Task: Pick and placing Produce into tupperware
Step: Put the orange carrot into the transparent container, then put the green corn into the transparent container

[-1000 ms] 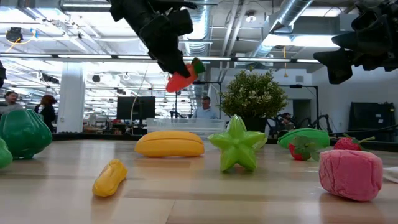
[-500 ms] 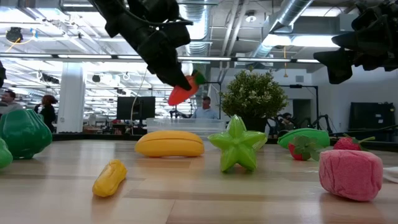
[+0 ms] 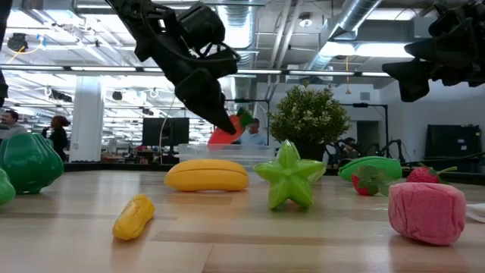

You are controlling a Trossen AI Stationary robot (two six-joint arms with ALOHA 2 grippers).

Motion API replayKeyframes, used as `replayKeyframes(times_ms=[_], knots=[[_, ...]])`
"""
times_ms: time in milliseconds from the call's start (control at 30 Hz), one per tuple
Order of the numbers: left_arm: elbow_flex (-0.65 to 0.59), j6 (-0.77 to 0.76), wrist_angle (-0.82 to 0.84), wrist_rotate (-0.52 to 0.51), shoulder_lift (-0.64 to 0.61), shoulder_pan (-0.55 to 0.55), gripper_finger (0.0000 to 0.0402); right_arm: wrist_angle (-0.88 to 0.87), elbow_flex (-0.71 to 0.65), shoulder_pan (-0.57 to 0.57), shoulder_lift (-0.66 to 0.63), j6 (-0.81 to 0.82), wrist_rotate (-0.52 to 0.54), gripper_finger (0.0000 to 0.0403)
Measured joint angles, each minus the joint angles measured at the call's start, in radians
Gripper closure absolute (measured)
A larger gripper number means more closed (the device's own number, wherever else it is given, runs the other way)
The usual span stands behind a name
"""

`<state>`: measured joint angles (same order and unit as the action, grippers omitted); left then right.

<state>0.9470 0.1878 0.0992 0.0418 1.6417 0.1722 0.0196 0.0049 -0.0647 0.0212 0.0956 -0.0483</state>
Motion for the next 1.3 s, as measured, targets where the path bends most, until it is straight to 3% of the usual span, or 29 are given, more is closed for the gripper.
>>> replayKeyframes(times_ms=[933, 1300], knots=[[0.001, 0.041, -0.004, -0.079, 0.097, 0.041, 0.0226, 0.000, 0.000, 0.001, 0.038, 0.000, 0.002, 0.0171], [0.001, 0.065, -0.025, -0.068, 0.097, 0.041, 0.0147, -0.001, 0.000, 0.001, 0.038, -0.001, 0.004, 0.0171]])
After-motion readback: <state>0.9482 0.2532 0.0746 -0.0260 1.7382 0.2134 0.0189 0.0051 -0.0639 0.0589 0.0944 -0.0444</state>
